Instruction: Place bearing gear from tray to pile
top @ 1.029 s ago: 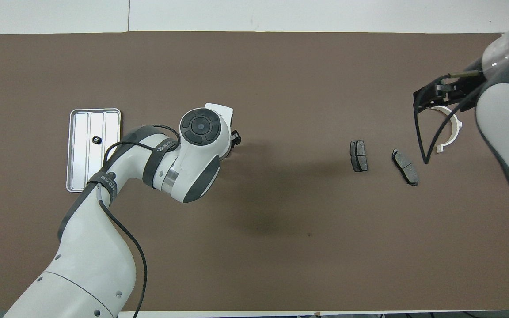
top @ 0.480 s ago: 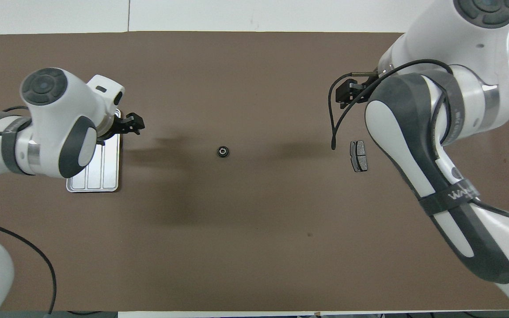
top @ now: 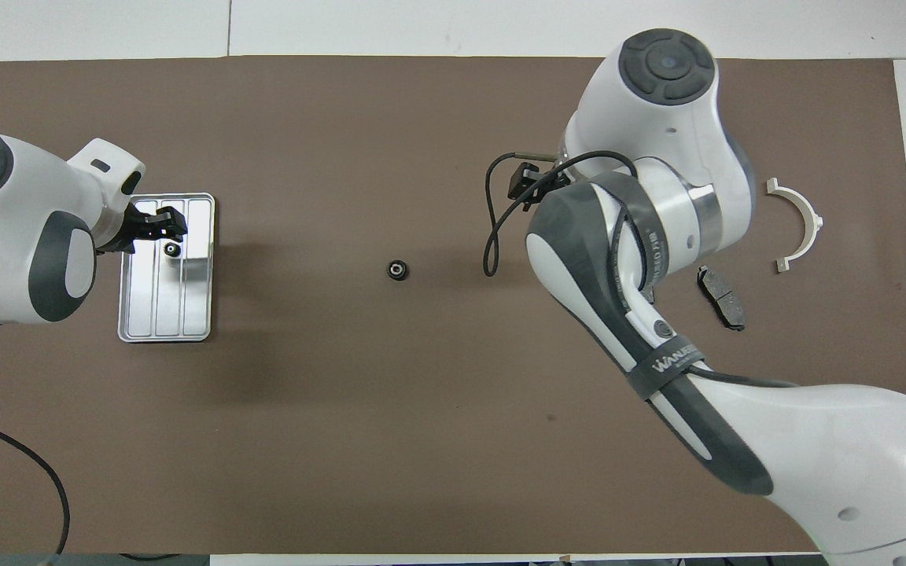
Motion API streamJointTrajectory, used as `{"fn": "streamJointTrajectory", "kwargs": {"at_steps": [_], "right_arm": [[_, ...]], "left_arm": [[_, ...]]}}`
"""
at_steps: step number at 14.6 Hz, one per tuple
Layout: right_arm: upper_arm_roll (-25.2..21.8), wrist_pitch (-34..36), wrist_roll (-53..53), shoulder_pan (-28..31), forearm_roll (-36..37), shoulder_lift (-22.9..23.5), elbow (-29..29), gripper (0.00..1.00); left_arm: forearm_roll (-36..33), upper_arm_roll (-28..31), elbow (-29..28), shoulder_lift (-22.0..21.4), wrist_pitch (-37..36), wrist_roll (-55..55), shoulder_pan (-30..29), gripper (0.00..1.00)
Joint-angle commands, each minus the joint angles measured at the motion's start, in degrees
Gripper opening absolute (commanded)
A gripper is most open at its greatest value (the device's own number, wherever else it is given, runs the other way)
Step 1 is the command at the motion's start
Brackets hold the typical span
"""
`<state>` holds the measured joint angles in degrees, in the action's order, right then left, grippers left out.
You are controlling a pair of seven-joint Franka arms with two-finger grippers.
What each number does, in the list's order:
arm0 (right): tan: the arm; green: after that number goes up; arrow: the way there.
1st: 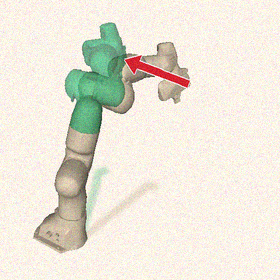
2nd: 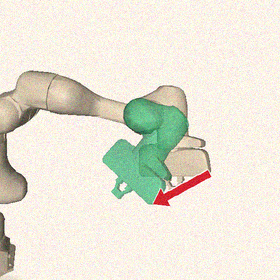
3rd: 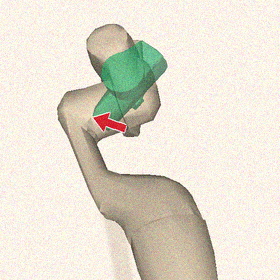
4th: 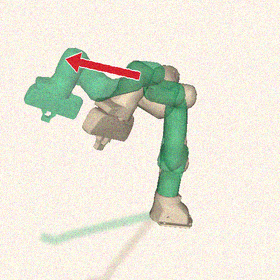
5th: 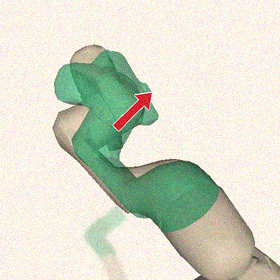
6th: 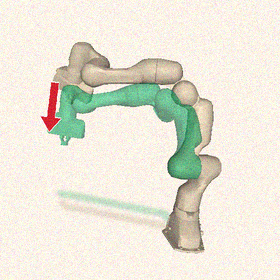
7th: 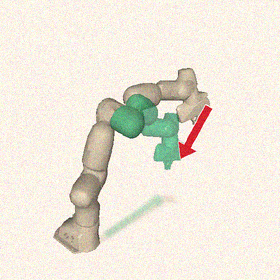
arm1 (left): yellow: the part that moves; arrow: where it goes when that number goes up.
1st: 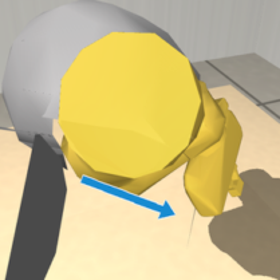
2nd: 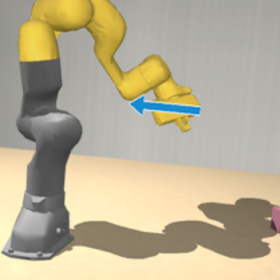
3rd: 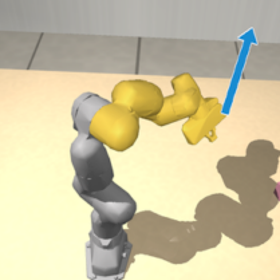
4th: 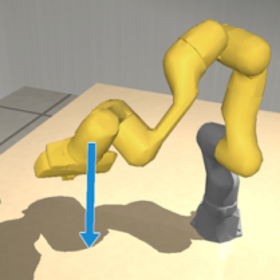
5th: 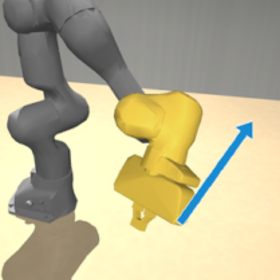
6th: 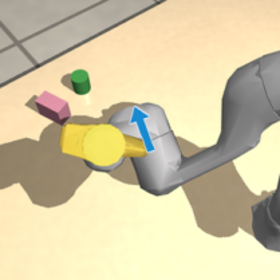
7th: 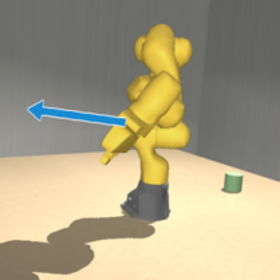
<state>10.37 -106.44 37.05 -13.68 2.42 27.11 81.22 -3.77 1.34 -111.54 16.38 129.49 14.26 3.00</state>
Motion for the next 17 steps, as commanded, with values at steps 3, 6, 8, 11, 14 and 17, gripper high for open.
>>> {"fn": "streamJointTrajectory", "kwargs": {"at_steps": [3, 6, 8, 11, 14, 17], "right_arm": [[0.09, -4.38, 12.49, -7.14, 3.28, 5.75, -3.51, 1.00], [0.09, -5.09, 19.09, -10.83, 5.57, 9.18, -6.07, 1.00], [-0.17, -7.10, 23.57, -13.20, 6.54, 11.46, -7.21, 1.00], [-0.43, -7.11, 27.45, -15.40, 7.07, 14.45, -11.16, 1.00], [-0.43, -7.99, 30.18, -16.64, 7.07, 17.35, -13.19, 1.00], [-0.35, -9.30, 30.18, -17.52, 7.07, 19.11, -13.28, 1.00]], "left_arm": [[-0.28, -0.47, -4.30, -0.03, 5.60, -0.29, -0.54, 0.63], [-0.28, -0.47, -5.79, -0.12, 7.00, -0.46, -0.89, 0.56], [-0.28, -0.47, -6.67, -0.03, 7.97, -0.46, -1.07, 0.53], [-0.28, -0.47, -6.76, -0.03, 8.23, -0.46, -1.07, 0.50], [-0.28, -0.47, -6.76, 0.06, 8.59, -0.46, -1.07, 0.50], [-0.28, -0.47, -6.76, 0.32, 9.55, -0.46, -1.07, 0.50]]}}
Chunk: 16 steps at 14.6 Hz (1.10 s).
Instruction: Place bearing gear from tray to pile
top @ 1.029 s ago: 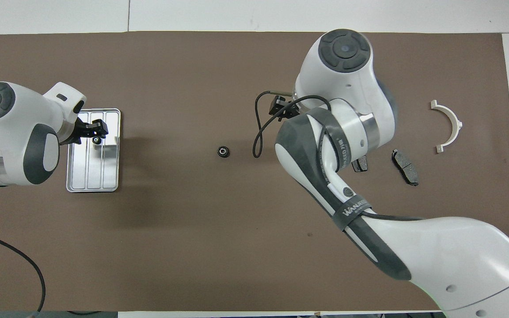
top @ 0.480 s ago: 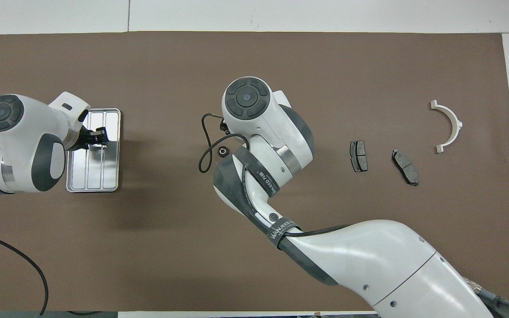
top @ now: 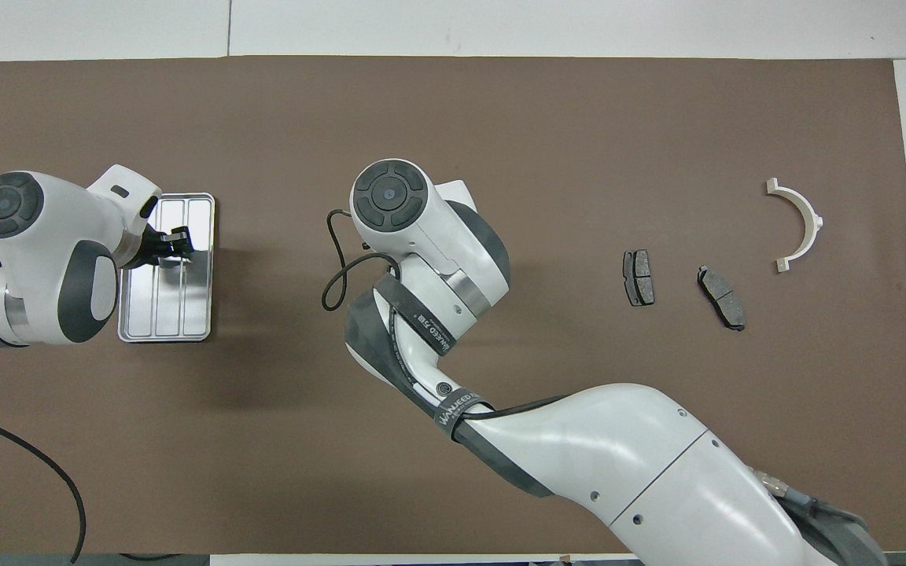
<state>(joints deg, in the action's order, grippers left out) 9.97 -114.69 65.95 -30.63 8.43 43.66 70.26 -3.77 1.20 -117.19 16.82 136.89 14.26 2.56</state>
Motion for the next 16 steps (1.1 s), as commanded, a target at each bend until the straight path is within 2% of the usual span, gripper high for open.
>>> {"fn": "streamJointTrajectory", "kwargs": {"at_steps": [1, 5, 11, 12, 13, 14, 16], "right_arm": [[0.05, -1.58, 1.28, -1.09, 1.07, 3.01, -2.32, 1.00], [0.05, -2.73, 1.11, -1.44, 1.07, 4.15, -2.41, 1.00], [0.05, -2.38, 0.93, -2.76, 1.15, 5.56, -3.20, 0.92], [0.05, -2.47, 0.93, -3.02, 1.24, 5.65, -3.20, 0.91], [0.05, -2.47, 0.93, -3.20, 1.24, 5.74, -3.29, 0.91], [0.05, -2.38, 0.76, -3.20, 1.24, 5.74, -3.20, 0.88], [0.05, -1.86, 0.58, -3.03, 1.16, 5.65, -3.29, 0.84]], "left_arm": [[-0.28, -0.32, -1.11, -0.12, 2.41, -0.46, -0.71, 0.50], [-0.28, -0.32, -1.11, -0.12, 2.59, -0.46, -0.72, 0.50], [-0.28, -0.32, -1.03, 0.85, 3.82, -0.38, -0.72, 0.49], [-0.28, -0.32, -1.11, 0.85, 3.82, -0.38, -0.72, 0.45], [-0.28, -0.32, -1.11, 0.85, 3.82, -0.38, -0.72, 0.36], [-0.28, -0.32, -1.11, 0.85, 3.65, -0.38, -0.72, 0.22], [-0.28, -0.32, -1.03, 0.85, 3.56, -0.38, -0.72, 0.03]]}}
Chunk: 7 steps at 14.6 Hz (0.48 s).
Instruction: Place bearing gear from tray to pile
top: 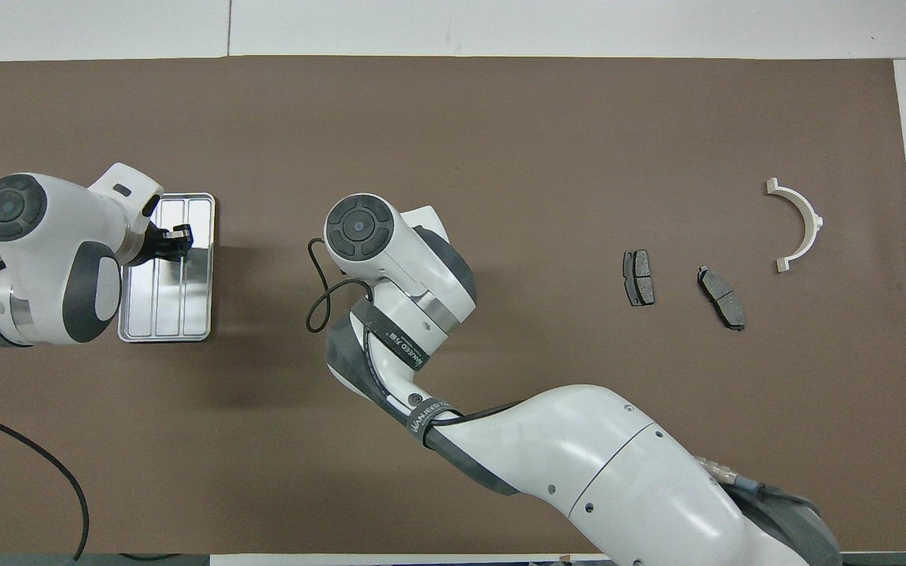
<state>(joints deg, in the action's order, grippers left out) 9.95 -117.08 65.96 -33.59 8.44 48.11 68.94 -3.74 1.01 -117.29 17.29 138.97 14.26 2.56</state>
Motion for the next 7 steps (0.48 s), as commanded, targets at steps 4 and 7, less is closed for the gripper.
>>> {"fn": "streamJointTrajectory", "kwargs": {"at_steps": [4, 7], "right_arm": [[0.06, 0.53, 0.31, 0.36, 1.14, 1.11, -1.97, 0.72], [0.15, 0.71, -0.04, 0.71, 1.05, 0.85, -1.97, 0.61]], "left_arm": [[-0.31, -0.22, 0.13, 0.29, -0.97, -0.38, -1.24, 0.00], [-0.31, -0.22, 3.38, -0.41, -7.11, -0.38, -1.41, 0.00]]}}
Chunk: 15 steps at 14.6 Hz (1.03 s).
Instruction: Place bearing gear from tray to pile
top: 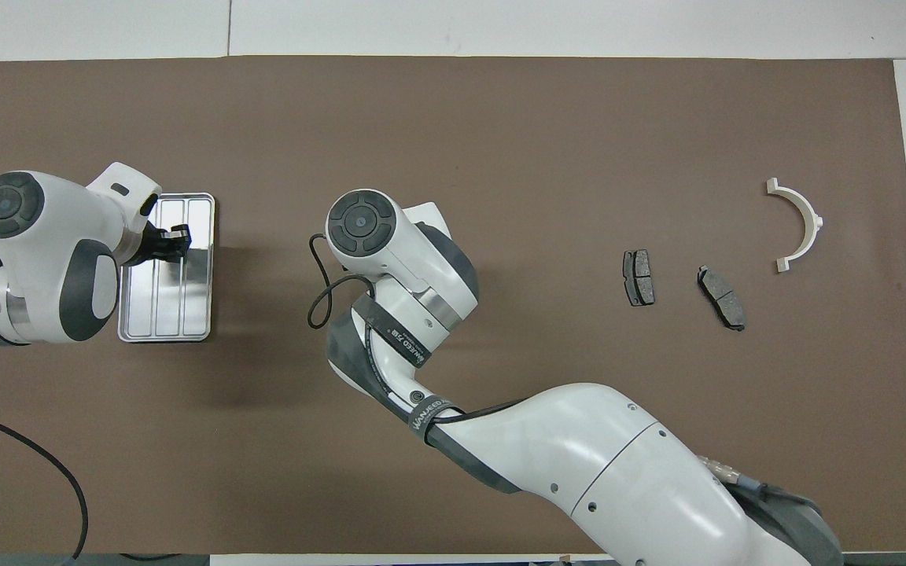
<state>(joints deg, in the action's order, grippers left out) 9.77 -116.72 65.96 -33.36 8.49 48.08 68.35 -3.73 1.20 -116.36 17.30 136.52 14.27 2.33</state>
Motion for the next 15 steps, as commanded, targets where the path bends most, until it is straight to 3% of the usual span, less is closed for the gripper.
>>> {"fn": "streamJointTrajectory", "kwargs": {"at_steps": [1, 7, 9, 13, 15], "right_arm": [[0.34, 0.44, -0.30, 0.49, 1.00, 0.70, -1.37, 0.55], [0.16, 1.05, -1.10, 0.49, 0.92, 0.78, -1.99, 0.26], [0.16, 0.96, -1.10, 0.49, 0.92, 0.87, -1.99, 0.20], [0.16, 1.14, -2.67, 1.10, 0.74, 0.78, -1.99, 0.00], [0.51, 1.84, -4.60, 2.85, 0.39, 0.26, -2.08, 0.00]], "left_arm": [[-0.32, -0.41, 3.59, -1.03, -6.86, -0.38, -1.10, 0.00], [3.11, -0.41, 4.30, -4.11, -11.27, 0.15, -0.93, 0.00], [3.11, -0.41, 4.91, -4.29, -12.33, 0.23, -0.75, 0.00], [5.03, -0.85, 7.54, -4.20, -14.79, 2.33, -0.14, 0.00], [5.22, -0.94, 8.34, -4.03, -15.32, 4.97, 1.52, 0.00]]}}
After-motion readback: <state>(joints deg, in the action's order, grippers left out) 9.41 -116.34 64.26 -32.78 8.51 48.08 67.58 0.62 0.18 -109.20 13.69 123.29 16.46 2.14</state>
